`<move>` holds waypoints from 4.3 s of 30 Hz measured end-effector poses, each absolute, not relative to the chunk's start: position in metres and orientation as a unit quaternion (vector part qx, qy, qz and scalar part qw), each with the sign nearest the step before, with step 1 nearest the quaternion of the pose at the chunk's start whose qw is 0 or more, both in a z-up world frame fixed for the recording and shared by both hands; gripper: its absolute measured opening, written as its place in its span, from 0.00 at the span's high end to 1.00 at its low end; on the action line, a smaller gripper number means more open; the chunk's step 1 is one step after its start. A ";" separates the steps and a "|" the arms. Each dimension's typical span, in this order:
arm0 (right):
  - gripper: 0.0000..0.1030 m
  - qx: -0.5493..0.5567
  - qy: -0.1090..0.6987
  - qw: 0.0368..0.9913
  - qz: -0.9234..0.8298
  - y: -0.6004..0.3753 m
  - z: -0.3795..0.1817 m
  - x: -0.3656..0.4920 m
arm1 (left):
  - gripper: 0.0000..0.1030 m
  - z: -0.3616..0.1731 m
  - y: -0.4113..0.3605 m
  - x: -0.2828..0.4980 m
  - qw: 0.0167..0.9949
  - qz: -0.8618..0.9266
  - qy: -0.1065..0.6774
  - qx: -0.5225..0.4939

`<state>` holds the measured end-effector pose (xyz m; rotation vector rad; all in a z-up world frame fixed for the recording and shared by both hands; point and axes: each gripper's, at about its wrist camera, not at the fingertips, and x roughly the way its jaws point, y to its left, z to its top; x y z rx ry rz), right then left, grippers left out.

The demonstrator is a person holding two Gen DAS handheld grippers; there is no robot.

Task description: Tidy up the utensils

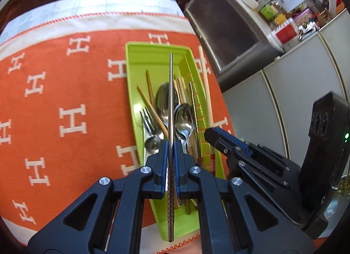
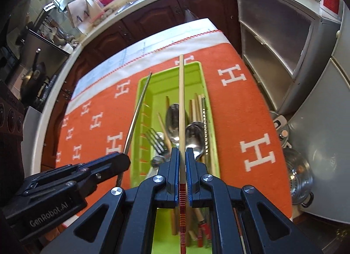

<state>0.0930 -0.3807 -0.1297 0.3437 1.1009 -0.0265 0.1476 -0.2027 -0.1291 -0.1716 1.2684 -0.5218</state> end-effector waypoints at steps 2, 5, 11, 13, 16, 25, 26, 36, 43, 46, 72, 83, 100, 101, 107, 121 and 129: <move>0.94 0.153 0.529 0.835 -0.018 -0.378 -0.139 0.104 | 0.96 -0.136 -0.208 0.147 0.768 -0.241 0.589 -0.067; 0.83 0.161 0.539 0.826 -0.023 -0.378 -0.150 0.110 | 0.96 -0.138 -0.211 0.143 0.779 -0.238 0.579 -0.042; 0.74 0.178 0.528 0.830 -0.020 -0.378 -0.153 0.112 | 0.82 -0.129 -0.208 0.136 0.800 -0.226 0.556 -0.007; 0.74 0.182 0.525 0.831 -0.021 -0.378 -0.150 0.109 | 0.69 -0.125 -0.204 0.134 0.811 -0.211 0.545 0.004; 0.74 0.185 0.519 0.834 -0.023 -0.378 -0.145 0.104 | 0.56 -0.120 -0.196 0.131 0.821 -0.201 0.534 0.011; 0.67 0.182 0.518 0.835 -0.029 -0.372 -0.142 0.091 | 0.37 -0.120 -0.181 0.121 0.833 -0.181 0.522 0.022; 0.66 0.182 0.517 0.836 -0.033 -0.372 -0.143 0.090 | 0.35 -0.121 -0.180 0.121 0.833 -0.180 0.522 0.022; 0.64 0.179 0.523 0.832 -0.035 -0.356 -0.150 0.069 | 0.23 -0.130 -0.153 0.104 0.841 -0.161 0.515 0.033; 0.64 0.166 0.499 0.850 -0.026 -0.331 -0.128 0.051 | 0.23 -0.105 -0.115 0.088 0.879 -0.117 0.462 0.026; 0.58 0.156 0.481 0.863 -0.018 -0.316 -0.109 0.044 | 0.23 -0.090 -0.095 0.079 0.895 -0.087 0.437 0.027; 0.28 0.068 0.378 0.920 0.075 -0.161 -0.006 0.002 | 0.22 -0.019 0.018 0.009 0.934 0.022 0.355 -0.015; 0.26 0.068 0.400 0.910 0.081 -0.162 -0.023 0.017 | 0.22 -0.032 0.021 0.020 0.930 0.030 0.366 -0.014; 0.26 0.066 0.412 0.905 0.082 -0.159 -0.033 0.035 | 0.22 -0.041 0.025 0.031 0.924 0.039 0.379 -0.015; 0.26 0.065 0.412 0.905 0.082 -0.159 -0.034 0.035 | 0.22 -0.041 0.025 0.031 0.924 0.039 0.380 -0.015; 0.26 0.065 0.413 0.905 0.082 -0.157 -0.035 0.036 | 0.22 -0.042 0.025 0.031 0.924 0.039 0.381 -0.014; 0.26 0.064 0.416 0.903 0.083 -0.154 -0.041 0.036 | 0.22 -0.046 0.031 0.031 0.920 0.039 0.389 -0.019; 0.26 0.061 0.418 0.902 0.085 -0.151 -0.045 0.034 | 0.22 -0.048 0.034 0.031 0.919 0.041 0.391 -0.021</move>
